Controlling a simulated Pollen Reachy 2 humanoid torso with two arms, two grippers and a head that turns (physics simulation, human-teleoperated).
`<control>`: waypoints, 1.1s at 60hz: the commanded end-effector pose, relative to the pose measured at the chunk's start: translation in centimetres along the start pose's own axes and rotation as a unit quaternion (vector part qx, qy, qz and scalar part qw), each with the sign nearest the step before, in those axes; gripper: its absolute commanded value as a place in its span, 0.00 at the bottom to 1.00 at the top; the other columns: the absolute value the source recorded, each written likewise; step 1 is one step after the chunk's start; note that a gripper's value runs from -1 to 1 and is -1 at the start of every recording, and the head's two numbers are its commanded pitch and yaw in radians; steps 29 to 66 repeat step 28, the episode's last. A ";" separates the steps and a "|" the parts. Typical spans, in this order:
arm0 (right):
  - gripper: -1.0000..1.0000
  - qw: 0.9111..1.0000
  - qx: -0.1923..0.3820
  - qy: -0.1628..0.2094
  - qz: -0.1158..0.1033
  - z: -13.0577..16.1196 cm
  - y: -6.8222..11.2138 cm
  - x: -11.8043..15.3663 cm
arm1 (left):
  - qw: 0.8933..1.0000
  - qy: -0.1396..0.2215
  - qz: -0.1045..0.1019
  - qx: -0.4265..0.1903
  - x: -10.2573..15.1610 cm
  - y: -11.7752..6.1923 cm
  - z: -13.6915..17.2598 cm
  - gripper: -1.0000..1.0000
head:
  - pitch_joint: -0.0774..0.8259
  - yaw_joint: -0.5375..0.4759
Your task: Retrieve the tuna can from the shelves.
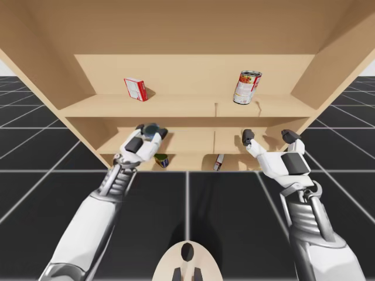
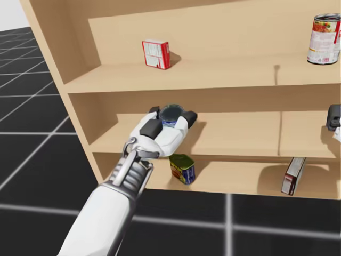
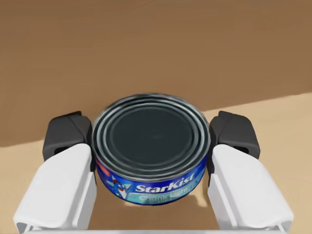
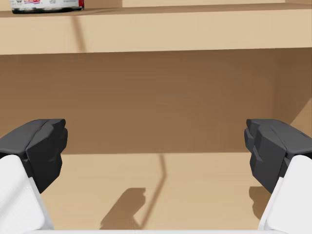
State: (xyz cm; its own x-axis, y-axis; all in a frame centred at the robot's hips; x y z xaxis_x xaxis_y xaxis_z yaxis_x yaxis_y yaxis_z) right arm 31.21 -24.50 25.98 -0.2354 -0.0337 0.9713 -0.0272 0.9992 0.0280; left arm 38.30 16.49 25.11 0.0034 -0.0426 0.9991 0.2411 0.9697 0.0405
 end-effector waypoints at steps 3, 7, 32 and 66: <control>0.00 1.000 0.000 0.000 -0.001 0.0 0.1 0.0 | 0.999 -0.044 -0.009 -0.006 2.8 -0.9 2.0 1.00 | 0.57 0.76; 0.00 1.000 0.001 0.000 -0.001 0.0 0.1 0.0 | 0.999 -0.046 -0.014 -0.007 2.9 -1.0 3.1 1.00 | 0.57 0.76; 0.00 0.999 0.037 0.014 -0.031 0.2 -0.2 -0.2 | 0.998 -0.039 -0.040 -0.019 3.5 -0.6 11.5 1.00 | 0.57 0.76; 0.00 0.999 0.037 0.014 -0.031 0.2 -0.2 -0.2 | 0.998 -0.039 -0.040 -0.019 3.5 -0.6 11.5 1.00 | 0.57 0.76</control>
